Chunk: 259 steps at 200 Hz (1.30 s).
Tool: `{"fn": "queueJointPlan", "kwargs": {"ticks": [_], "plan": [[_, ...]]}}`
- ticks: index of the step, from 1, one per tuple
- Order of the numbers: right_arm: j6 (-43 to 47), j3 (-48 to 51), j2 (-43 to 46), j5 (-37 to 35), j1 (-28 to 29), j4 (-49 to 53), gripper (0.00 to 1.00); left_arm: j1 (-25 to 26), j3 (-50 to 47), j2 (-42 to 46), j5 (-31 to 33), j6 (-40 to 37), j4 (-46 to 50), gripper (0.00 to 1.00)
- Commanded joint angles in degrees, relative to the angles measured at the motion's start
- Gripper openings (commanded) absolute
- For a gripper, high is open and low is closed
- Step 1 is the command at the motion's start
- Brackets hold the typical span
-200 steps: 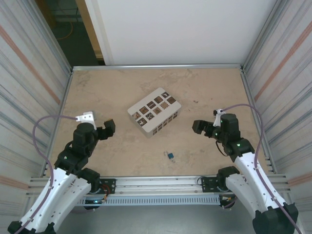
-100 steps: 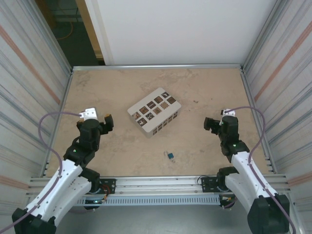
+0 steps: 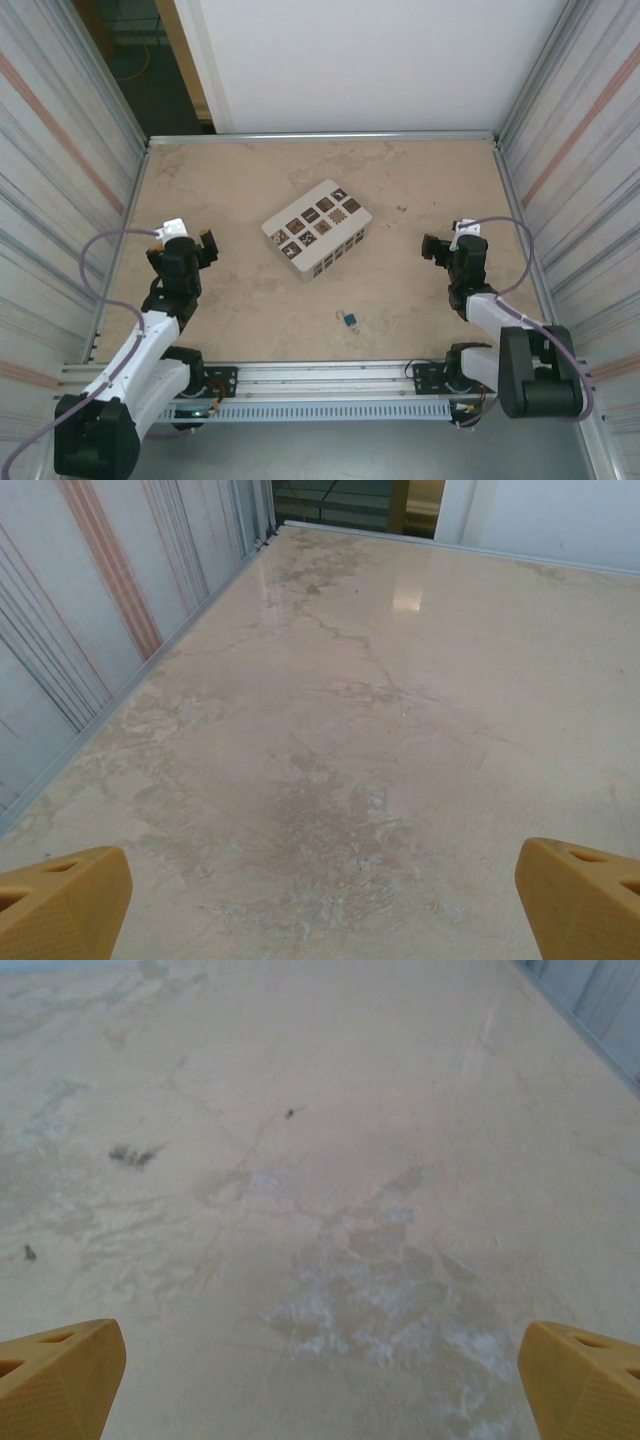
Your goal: Unlock a padlock with a key
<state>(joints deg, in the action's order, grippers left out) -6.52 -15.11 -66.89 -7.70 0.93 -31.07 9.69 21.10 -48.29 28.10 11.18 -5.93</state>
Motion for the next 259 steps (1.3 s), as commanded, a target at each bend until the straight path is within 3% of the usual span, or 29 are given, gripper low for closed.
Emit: {"fn": "queueJointPlan", "kwargs": {"ticks": [1,65,96,109,120,259], "plan": [[2.3,0.4,-3.8,4.2,-1.0,-12.2,0.99,-0.5,-1.2,-2.9,-1.3,-2.6,-8.0,0.99],[2.8,1.5,-21.9,12.9,-4.2,-34.6,0.99,-0.9,-2.8,-9.0,-5.7,-6.9,-17.4,0.99],[1.5,-3.4,-21.2,13.7,-5.5,-23.9,0.99,-1.3,-3.5,-10.6,-7.9,-7.4,-20.4,0.99],[0.9,-8.8,-21.3,13.1,-5.8,-13.1,0.99,-1.5,-3.8,-11.7,-8.7,-7.9,-22.0,0.99],[1.6,-8.3,-21.6,10.0,-4.2,-15.0,0.99,-1.5,-4.0,-12.8,-9.4,-8.6,-23.5,0.99],[1.6,-8.3,-21.3,10.1,-4.3,-14.6,0.99,-6.0,-6.8,-28.4,-21.5,-14.7,-47.7,0.99]]}}
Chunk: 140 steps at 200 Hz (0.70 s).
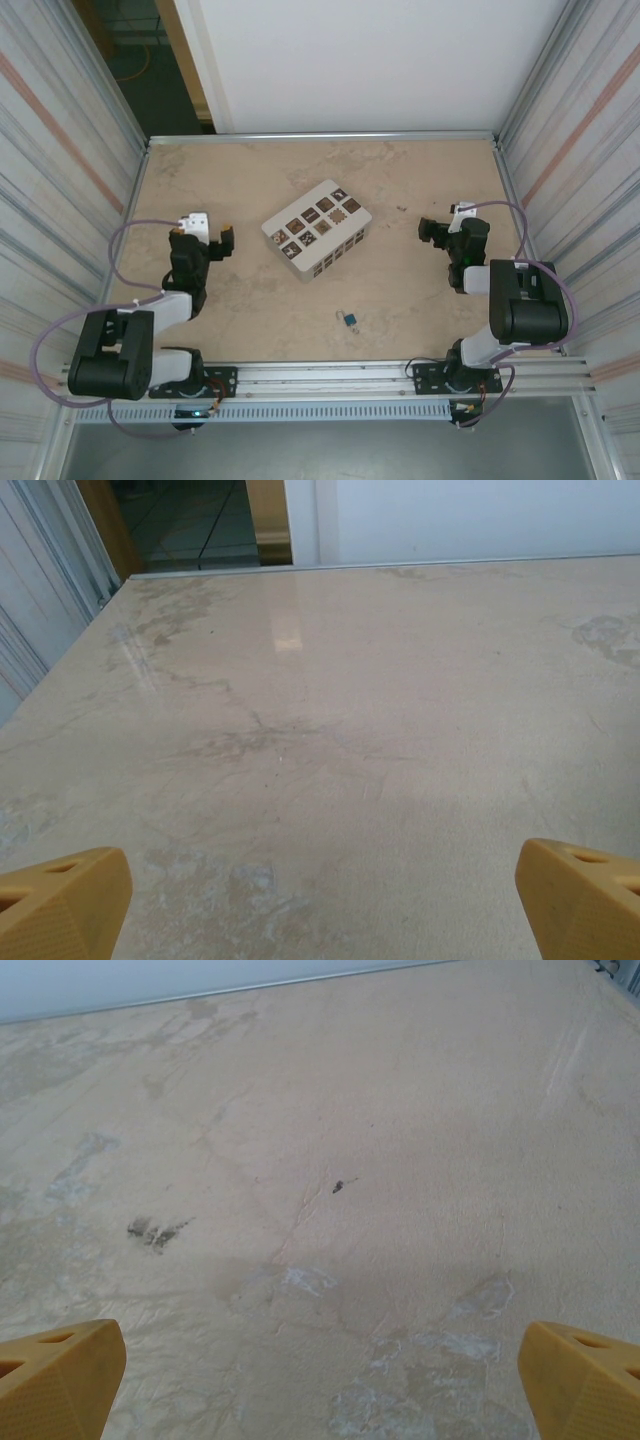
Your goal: Unlock a padlock with a key
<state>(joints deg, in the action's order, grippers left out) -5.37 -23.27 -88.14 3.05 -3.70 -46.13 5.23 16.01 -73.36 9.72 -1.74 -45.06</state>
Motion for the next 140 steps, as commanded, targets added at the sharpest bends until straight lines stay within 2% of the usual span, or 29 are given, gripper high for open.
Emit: {"fn": "queueJointPlan", "kwargs": {"ticks": [1,49,68,82,95,106,140], "plan": [[0.4,-0.2,0.0,-0.7,0.4,0.5,0.99,-1.7,-1.8,-3.6,-3.2,-1.7,-8.9,0.99],[0.4,-0.2,-0.1,-0.7,0.4,0.5,0.99,-2.6,-1.8,-13.5,-7.3,-2.6,-19.4,0.99],[0.5,-0.2,-0.2,-0.7,0.4,0.5,0.99,-3.2,1.2,-11.7,-8.7,-2.3,-10.4,0.99],[0.5,-0.2,-0.1,-0.8,0.4,0.5,0.99,-3.6,4.4,-13.4,-9.1,-2.2,-7.5,0.99],[0.5,-0.2,-0.2,-0.8,0.4,0.5,0.99,-4.3,7.8,-13.2,-9.6,-1.2,0.5,0.99],[0.5,-0.2,-0.1,-0.8,0.4,0.5,0.99,-4.4,6.9,-13.4,-9.5,-1.2,-2.1,0.99],[0.5,-0.2,-0.1,-0.8,0.4,0.5,0.99,-4.4,7.2,-13.1,-9.5,-1.1,-0.9,0.99]]}}
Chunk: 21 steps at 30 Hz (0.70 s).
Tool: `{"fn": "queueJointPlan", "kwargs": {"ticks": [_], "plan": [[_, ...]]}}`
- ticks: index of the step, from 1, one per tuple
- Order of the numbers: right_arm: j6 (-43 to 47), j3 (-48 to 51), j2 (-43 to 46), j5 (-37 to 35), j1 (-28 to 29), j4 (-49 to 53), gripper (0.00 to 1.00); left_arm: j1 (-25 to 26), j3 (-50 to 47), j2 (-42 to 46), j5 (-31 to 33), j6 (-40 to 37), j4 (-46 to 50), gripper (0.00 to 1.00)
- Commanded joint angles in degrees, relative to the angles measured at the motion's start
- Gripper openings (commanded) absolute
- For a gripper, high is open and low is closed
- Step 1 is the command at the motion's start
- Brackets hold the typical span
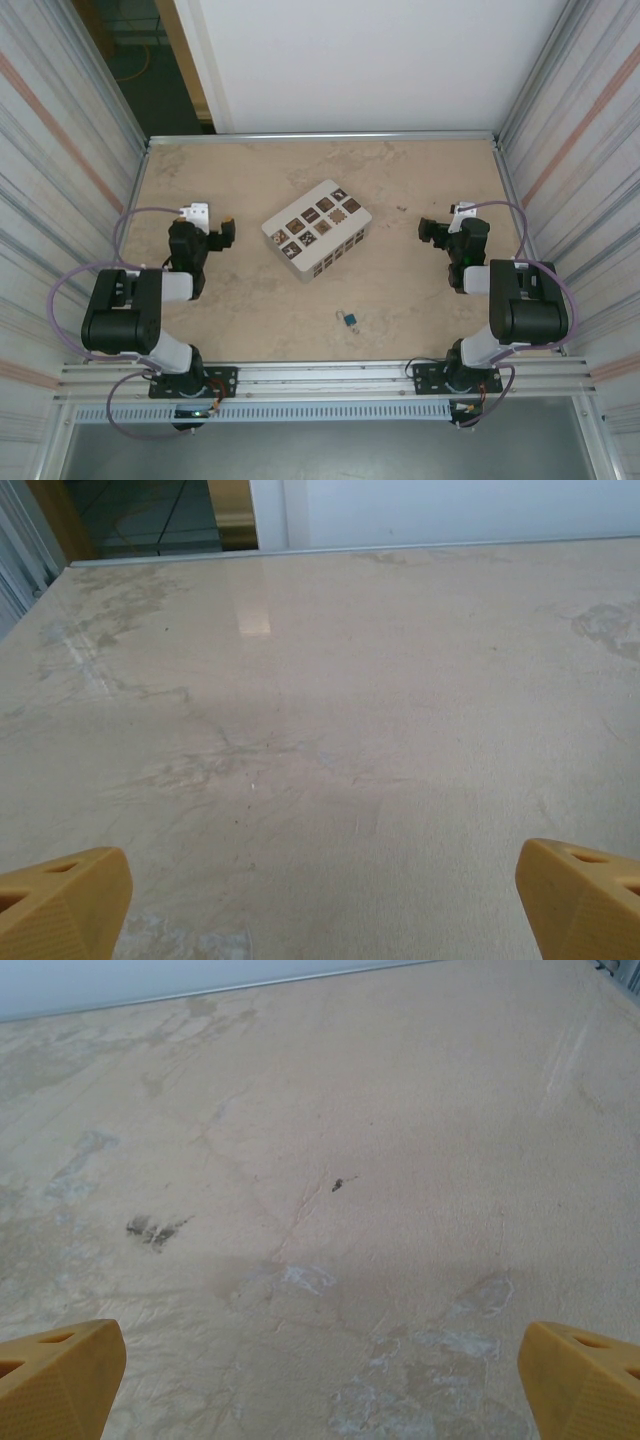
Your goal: Unlock a padlock with a key
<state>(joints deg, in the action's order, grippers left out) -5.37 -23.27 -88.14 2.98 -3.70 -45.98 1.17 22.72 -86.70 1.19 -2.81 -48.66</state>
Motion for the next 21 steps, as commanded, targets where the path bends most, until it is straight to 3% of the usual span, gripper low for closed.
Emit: {"fn": "queueJointPlan", "kwargs": {"ticks": [1,21], "plan": [[0.5,-0.2,-0.1,-0.8,0.4,0.3,0.99,-0.3,0.4,0.2,-0.9,0.0,2.7,0.99],[0.5,-0.3,-0.1,-0.8,0.5,0.5,0.99,-0.3,0.5,0.2,-0.9,-0.2,2.7,0.99]]}}
